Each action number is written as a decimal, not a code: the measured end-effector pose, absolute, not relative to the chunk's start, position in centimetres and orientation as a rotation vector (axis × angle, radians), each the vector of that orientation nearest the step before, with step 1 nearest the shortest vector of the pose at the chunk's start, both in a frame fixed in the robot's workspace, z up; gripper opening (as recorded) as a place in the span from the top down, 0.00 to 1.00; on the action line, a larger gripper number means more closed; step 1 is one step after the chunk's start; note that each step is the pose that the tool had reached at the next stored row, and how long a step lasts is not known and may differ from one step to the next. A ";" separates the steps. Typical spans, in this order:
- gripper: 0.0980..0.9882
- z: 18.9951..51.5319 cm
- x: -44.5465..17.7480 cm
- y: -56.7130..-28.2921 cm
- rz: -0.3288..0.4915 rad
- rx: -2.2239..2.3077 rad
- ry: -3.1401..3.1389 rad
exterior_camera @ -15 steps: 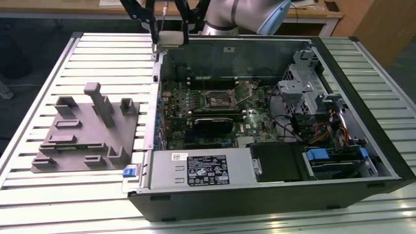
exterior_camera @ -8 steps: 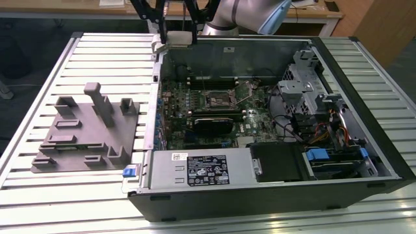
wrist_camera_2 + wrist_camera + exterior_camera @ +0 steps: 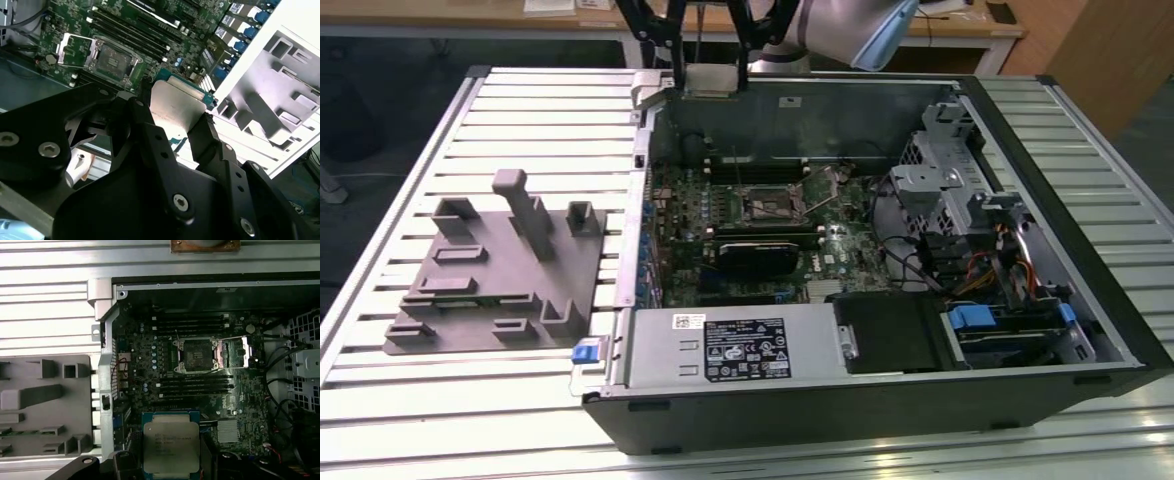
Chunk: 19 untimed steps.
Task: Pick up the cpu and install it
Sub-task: 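Pick up the cpu and move it towards the insertion slot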
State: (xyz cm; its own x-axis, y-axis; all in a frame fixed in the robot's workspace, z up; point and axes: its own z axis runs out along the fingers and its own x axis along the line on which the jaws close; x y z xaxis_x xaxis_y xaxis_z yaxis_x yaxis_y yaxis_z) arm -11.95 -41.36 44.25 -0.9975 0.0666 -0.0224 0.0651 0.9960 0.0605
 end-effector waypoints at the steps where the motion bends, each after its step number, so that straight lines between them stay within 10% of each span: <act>1: 0.50 44.3 -11.7 -41.4 0.093 0.103 3.114; 19: 0.50 44.3 -7.5 -41.4 0.093 0.103 3.114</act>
